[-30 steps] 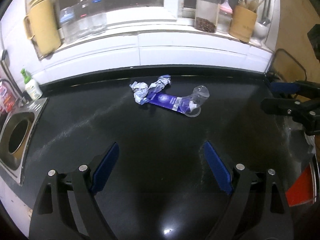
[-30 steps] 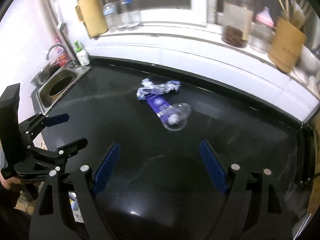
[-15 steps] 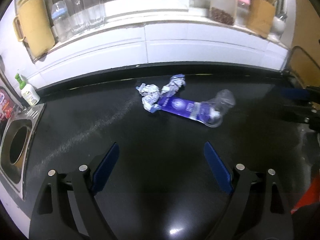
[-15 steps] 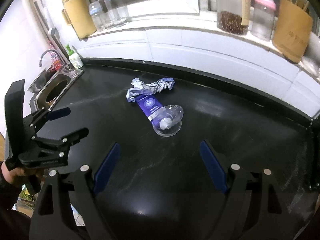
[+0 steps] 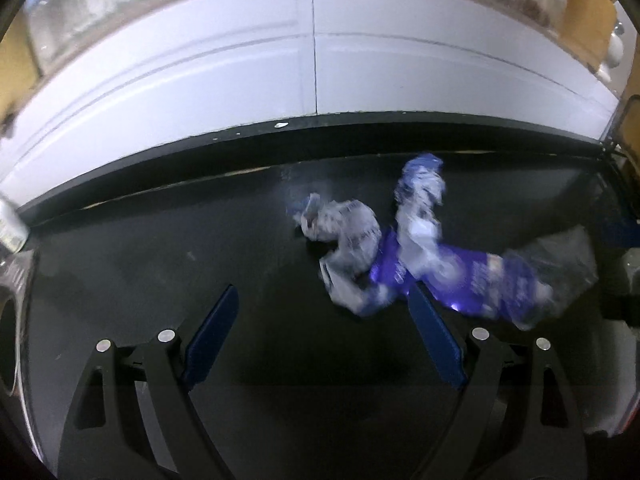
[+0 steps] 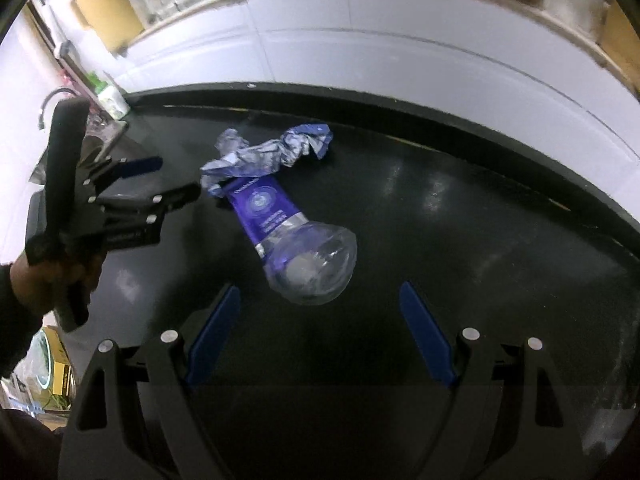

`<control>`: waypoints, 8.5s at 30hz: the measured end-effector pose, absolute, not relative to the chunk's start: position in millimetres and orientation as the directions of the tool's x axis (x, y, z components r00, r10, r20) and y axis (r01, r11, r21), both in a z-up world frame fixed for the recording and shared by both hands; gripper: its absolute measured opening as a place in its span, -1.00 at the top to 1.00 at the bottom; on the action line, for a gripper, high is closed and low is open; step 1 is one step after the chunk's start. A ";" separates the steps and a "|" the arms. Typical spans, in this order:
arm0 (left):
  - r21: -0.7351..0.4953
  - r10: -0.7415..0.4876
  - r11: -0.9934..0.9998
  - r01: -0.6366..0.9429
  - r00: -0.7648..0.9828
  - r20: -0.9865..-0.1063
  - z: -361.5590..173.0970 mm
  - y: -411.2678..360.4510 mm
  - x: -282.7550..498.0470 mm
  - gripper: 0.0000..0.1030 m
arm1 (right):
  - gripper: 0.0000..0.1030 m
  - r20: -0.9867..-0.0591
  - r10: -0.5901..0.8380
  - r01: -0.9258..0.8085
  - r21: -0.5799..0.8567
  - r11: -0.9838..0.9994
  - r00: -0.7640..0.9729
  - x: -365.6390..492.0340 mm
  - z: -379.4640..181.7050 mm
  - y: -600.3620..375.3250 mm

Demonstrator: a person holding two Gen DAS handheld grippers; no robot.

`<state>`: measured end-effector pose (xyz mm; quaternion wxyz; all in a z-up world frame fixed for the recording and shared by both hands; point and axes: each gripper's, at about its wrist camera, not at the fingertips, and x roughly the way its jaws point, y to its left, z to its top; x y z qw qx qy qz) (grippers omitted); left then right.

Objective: Collect trash
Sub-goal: 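Grasp the foil wrapper with the left tool while the right tool grasps the plastic cup, then carry the foil wrapper and clear cup to the bin and release both, then return both tools to the counter above the cloth and toothpaste tube, then grasp the blue cloth with the left tool while the right tool grasps the purple toothpaste tube, then carry the blue cloth and toothpaste tube to the bin and release both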

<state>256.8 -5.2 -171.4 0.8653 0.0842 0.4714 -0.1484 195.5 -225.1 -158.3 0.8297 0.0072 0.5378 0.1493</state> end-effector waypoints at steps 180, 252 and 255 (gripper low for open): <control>-0.055 -0.071 0.997 0.046 0.583 -0.810 -77.3 -24.2 12.1 -0.74 | -0.51 -0.792 0.318 -0.449 0.062 0.891 0.521 56.3 -38.9 -222.8; -0.010 0.044 0.996 -0.092 0.566 -0.823 -105.6 -17.5 106.9 0.51 | 0.00 -0.819 0.358 -0.546 0.066 0.835 0.449 158.7 -104.6 -182.9; -0.006 0.061 0.994 -0.113 0.576 -0.815 -94.0 -9.6 90.1 0.51 | 0.00 -0.809 0.364 -0.546 0.064 0.835 0.462 138.6 -90.8 -182.9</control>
